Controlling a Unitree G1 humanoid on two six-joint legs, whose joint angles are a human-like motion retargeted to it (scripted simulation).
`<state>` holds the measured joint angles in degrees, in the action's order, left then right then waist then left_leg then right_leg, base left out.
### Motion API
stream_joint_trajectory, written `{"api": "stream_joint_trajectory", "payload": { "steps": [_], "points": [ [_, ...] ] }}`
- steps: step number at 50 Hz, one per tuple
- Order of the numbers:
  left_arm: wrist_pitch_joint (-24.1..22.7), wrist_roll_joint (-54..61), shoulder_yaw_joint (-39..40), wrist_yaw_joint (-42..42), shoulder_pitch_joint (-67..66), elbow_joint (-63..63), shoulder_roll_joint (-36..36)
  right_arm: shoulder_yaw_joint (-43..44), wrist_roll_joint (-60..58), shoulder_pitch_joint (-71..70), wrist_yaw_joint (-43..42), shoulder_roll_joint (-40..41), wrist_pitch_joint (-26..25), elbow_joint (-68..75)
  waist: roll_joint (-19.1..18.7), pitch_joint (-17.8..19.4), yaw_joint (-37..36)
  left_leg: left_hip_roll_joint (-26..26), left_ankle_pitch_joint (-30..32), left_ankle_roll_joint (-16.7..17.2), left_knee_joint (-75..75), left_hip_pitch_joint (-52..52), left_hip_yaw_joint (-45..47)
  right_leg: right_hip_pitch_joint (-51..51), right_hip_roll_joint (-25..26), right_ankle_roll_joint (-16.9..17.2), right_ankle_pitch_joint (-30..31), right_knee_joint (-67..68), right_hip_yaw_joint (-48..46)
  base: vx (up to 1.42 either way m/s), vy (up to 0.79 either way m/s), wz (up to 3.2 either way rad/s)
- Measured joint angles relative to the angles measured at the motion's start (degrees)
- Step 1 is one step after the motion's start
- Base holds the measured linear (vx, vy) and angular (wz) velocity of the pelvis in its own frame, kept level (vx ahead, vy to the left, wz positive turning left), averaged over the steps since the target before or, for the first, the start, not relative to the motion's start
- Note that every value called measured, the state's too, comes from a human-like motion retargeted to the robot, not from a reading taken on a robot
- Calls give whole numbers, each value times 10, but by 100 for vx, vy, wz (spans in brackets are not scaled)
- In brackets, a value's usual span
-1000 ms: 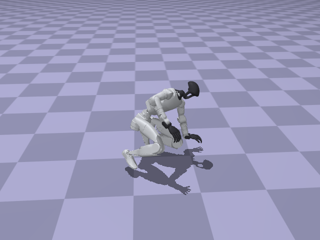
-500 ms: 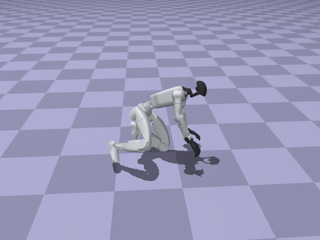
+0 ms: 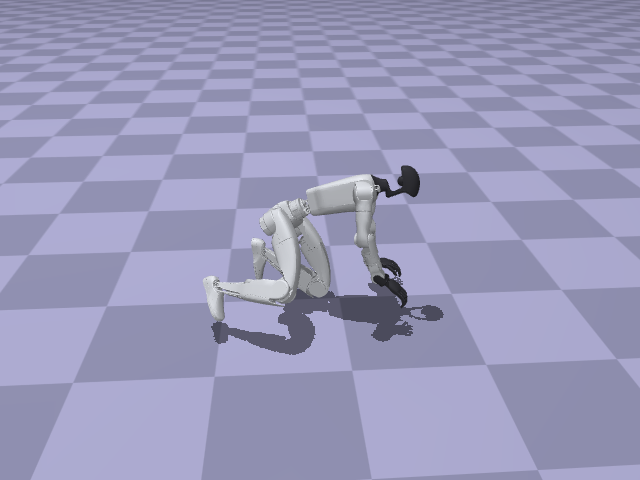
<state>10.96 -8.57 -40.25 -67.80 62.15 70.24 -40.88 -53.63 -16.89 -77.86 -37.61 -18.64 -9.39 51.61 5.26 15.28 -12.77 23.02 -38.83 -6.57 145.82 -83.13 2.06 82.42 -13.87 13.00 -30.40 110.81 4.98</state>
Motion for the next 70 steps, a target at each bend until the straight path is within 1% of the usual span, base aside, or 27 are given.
{"api": "stream_joint_trajectory", "payload": {
  "steps": [3, 7, 10, 12, 14, 15, 17, 18, 20, 22, 25, 27, 30, 33, 35, 37, 39, 42, 47, 51, 55, 58, 60, 62, 65, 68, 70],
  "points": [
    [-1, -9, 2, -11, 10, -1, 2, -15, -67, -45, -52, -30, 4, -69, -8, 20, -5, 3, 2, -1, -1, 3, 0, -7, 3, 7, 3, -8, -1, -2, 1, 2],
    [-9, -1, -5, -11, 23, 6, 3, -42, -123, -172, -41, 2, 8, -108, -20, 42, -10, 10, 1, 0, 1, 5, 0, -10, 13, 15, 7, -13, 1, -1, 0, 2],
    [-20, 12, -10, -7, 23, 12, 8, -68, -154, -288, -1, 55, 18, -111, -32, 41, -16, 23, 2, 0, 4, 0, 1, -4, 21, 18, 11, -15, 0, -1, -1, -29],
    [-30, 20, 2, -1, -1, 11, 20, -78, -176, -336, 18, 84, 29, -120, -38, 10, -23, 29, 4, 1, 4, -10, 1, 5, 27, 18, 11, -18, -2, 1, -1, -48],
    [-34, 24, -6, -6, 14, 15, 10, -104, -191, -426, 25, 110, 29, -119, -40, 31, -21, 38, 9, -1, 7, -12, 3, 9, 35, 18, 15, -18, 2, -5, -3, -21],
    [-37, 26, -6, -6, 14, 16, 8, -110, -198, -455, 22, 117, 29, -120, -40, 31, -21, 39, 10, -1, 8, -13, 4, 11, 38, 18, 15, -19, 4, 0, 1, -37],
    [-44, 31, 10, -2, -11, 13, 12, -108, -202, -465, 7, 116, 26, -125, -38, 0, -20, 36, 13, 2, 6, -22, 5, 19, 43, 18, 13, -24, 7, 0, 2, -39],
    [-43, 29, 6, -6, -3, 13, 2, -119, -198, -490, 1, 111, 24, -121, -37, 15, -15, 35, 16, 2, 7, -22, 5, 20, 45, 18, 15, -25, 10, -5, 0, -9],
    [-43, 29, 6, -7, 2, 14, -8, -137, -177, -507, -3, 85, 26, -110, -32, 24, -8, 30, 19, 5, 6, -22, 5, 19, 46, 18, 16, -27, 12, -3, 0, 2],
    [-47, 28, 16, -5, -17, 11, -8, -162, -153, -480, 9, 38, 37, -94, -27, 1, -4, 23, 21, 9, 4, -27, 3, 23, 44, 18, 15, -32, 10, 1, 4, -24],
    [-43, 13, 9, -16, -3, 12, -14, -236, -143, -466, 46, -61, 56, -33, -21, 17, 1, 20, 26, 9, 2, -27, 2, 20, 39, 18, 20, -35, 4, 0, 0, 0],
    [-39, 3, 13, -17, -3, 14, -5, -238, -106, -416, 57, -144, 64, 26, -20, 9, -2, 20, 26, 5, 1, -27, 0, 17, 36, 18, 20, -38, -2, 0, 0, 0],
    [-24, -7, 4, -26, 18, 15, 1, -154, 70, -342, 40, -278, 66, 142, -20, 21, -6, 21, 25, -6, -1, -25, -2, 6, 30, 19, 19, -42, -10, 2, 3, 12],
    [-11, 2, 4, -24, 20, 13, 19, 17, 330, -273, 5, -415, 70, 262, -27, 10, -8, 16, 25, -10, -5, -26, -8, -4, 25, 19, 18, -48, -19, 7, 5, 11],
    [5, 8, -8, -22, 41, 14, 9, 120, 482, -254, -15, -503, 61, 335, -22, 34, 0, 14, 28, -13, -7, -22, -11, -13, 25, 19, 20, -50, -20, 6, 3, 29],
    [17, 14, 0, -20, 39, 17, 8, 194, 572, -232, -46, -582, 48, 393, -27, 37, 9, 12, 28, -12, -10, -18, -16, -21, 29, 19, 23, -53, -23, 8, 4, 18],
    [23, 17, 18, -19, 14, 18, 14, 251, 622, -192, -79, -643, 47, 431, -39, 16, 16, 13, 28, -9, -14, -18, -22, -26, 35, 19, 25, -59, -27, 11, 5, -8],
    [24, 20, 31, -21, -15, 19, 9, 320, 678, -146, -103, -670, 59, 449, -50, 3, 29, 25, 27, -9, -16, -15, -26, -30, 46, 19, 32, -63, -32, 2, 1, -4],
    [18, 34, 15, -18, -34, 23, -7, 353, 668, -105, -50, -560, 73, 375, -44, -2, 27, 61, 17, -23, -10, -6, -14, -26, 56, 19, 45, -60, -35, -4, 0, -16],
    [0, 41, 6, -21, -38, 22, -6, 250, 534, -164, -30, -407, 73, 295, -44, -9, 8, 84, 5, -35, 2, -5, 5, -10, 52, 18, 45, -57, -34, -11, 0, -37],
    [-23, 57, 19, -19, -39, 17, 9, 85, 338, -240, -11, -230, 55, 193, -63, -5, -7, 90, -3, -44, 14, -9, 22, 4, 42, 18, 36, -53, -27, -13, -1, -21],
    [-36, 56, 27, -10, -33, 10, 20, -31, 90, -298, 49, -115, 28, 118, -79, 6, -21, 83, -2, -43, 22, -16, 26, 14, 36, 18, 31, -47, -21, -12, -4, -2],
    [-42, 51, 22, -9, -9, 7, 21, -96, -57, -359, 97, -43, 30, 75, -89, 35, -30, 77, 2, -39, 28, -21, 26, 19, 34, 18, 31, -40, -18, -12, -6, 27],
    [-57, 52, 17, -3, 7, -2, 17, -123, -103, -404, 131, 22, 50, 13, -93, 72, -38, 69, 9, -20, 19, 1, 27, 0, 35, 18, 34, -46, -18, -8, -2, 62],
    [-64, 59, 5, 2, 40, -14, 12, -142, -97, -472, 158, 85, 76, -106, -99, 114, -51, 60, 15, -8, 21, 10, 26, -4, 37, 18, 34, -40, -13, -7, -6, 36],
    [-51, 54, 33, 7, 11, -26, 43, -126, -138, -457, 139, 87, 86, -240, -112, 67, -64, 48, 21, -17, 25, -13, 25, 12, 27, 18, 26, -34, -7, 0, 0, 0],
    [-50, 48, 39, 3, 2, -31, 44, -127, -162, -459, 103, 79, 88, -298, -109, 54, -63, 44, 25, -17, 28, -24, 23, 19, 23, 18, 22, -29, -5, -2, -6, -2]
  ]
}}
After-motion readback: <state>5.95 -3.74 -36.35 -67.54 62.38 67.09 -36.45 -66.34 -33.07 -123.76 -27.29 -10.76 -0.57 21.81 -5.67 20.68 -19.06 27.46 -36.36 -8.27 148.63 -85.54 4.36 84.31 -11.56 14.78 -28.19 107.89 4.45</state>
